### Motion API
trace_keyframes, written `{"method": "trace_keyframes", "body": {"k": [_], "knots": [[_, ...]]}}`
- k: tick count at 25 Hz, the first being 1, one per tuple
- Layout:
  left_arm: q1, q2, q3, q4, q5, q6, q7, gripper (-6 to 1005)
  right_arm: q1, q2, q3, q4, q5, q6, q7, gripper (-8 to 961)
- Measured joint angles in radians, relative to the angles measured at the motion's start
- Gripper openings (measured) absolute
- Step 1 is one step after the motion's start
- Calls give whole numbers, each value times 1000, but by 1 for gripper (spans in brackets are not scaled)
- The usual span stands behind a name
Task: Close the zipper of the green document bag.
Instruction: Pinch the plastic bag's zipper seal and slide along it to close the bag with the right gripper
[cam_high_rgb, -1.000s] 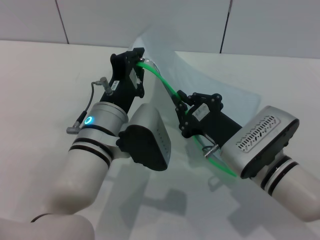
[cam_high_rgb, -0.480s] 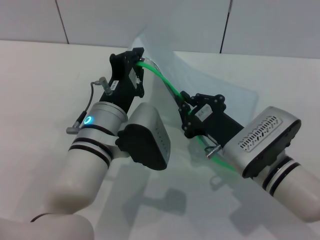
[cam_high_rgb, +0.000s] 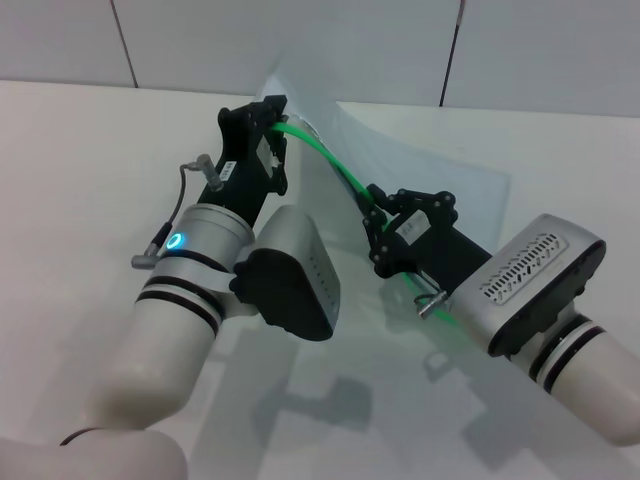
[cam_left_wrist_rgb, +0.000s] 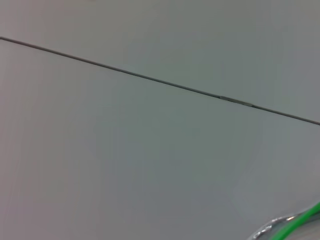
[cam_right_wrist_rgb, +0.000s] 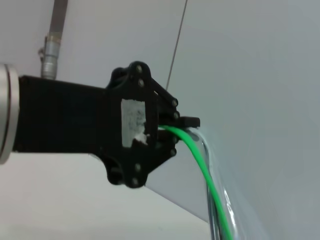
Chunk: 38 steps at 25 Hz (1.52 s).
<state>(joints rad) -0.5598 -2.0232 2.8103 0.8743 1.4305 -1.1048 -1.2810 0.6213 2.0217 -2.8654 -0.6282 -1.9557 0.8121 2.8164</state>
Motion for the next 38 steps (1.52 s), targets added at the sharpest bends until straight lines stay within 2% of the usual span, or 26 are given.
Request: {"method": "trace_keyframes", "body": {"k": [38], "knots": [[0, 3, 9, 5, 2, -21, -5, 51, -32, 0, 9, 83, 70, -5, 0, 106]]}}
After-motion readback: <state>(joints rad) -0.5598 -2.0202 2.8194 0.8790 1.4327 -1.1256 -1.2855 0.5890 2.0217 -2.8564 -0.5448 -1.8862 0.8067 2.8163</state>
